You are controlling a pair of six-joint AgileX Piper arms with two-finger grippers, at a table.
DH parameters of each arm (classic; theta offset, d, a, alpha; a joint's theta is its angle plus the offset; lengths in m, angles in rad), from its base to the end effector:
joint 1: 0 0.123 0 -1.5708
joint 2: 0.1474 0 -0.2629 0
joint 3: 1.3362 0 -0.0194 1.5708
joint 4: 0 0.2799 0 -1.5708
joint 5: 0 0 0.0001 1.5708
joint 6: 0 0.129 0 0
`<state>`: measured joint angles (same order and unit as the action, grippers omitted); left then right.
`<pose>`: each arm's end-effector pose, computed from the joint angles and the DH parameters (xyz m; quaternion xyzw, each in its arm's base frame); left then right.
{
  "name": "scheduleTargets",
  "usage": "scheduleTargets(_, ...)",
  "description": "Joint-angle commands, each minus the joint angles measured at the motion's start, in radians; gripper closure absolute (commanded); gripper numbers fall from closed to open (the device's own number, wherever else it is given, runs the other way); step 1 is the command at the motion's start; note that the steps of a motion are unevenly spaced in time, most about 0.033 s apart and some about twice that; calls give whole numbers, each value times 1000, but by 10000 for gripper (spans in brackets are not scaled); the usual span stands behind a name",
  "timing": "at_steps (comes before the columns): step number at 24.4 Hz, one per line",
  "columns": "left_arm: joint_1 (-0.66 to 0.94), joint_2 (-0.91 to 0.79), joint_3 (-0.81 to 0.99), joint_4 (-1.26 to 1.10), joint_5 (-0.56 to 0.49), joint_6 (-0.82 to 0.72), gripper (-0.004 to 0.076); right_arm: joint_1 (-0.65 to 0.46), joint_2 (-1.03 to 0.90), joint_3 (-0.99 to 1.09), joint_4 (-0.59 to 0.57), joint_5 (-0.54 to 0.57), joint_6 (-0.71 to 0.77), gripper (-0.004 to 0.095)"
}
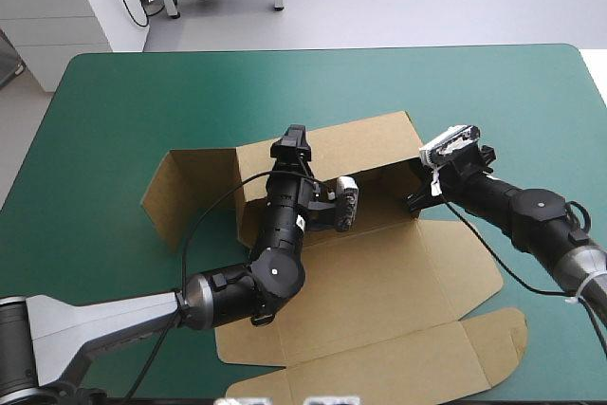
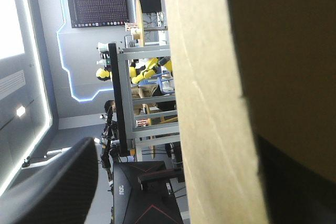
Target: Fold the box
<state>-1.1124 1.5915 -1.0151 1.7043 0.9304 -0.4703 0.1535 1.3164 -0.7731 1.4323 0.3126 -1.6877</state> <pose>0.2578 -0.2905 0.2438 0.5895 0.4958 0.4115 0.4872 0.3295 0.0908 0.2196 -0.2524 0.8154 0.1050 0.5103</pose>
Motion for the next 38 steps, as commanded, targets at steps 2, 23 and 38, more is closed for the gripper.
scheduleTargets(2,-47,-34,-23,80,102,-8,176,-1,-2,-75,17,-31,2,928)
scheduleTargets(23,-173,-63,-160,-261,-17,270,730,-1,181,-220,-87,-89,137,927)
scheduleTargets(38,620,-161,-698,-1587,20,863,731,-1,181,-220,-88,-78,170,927)
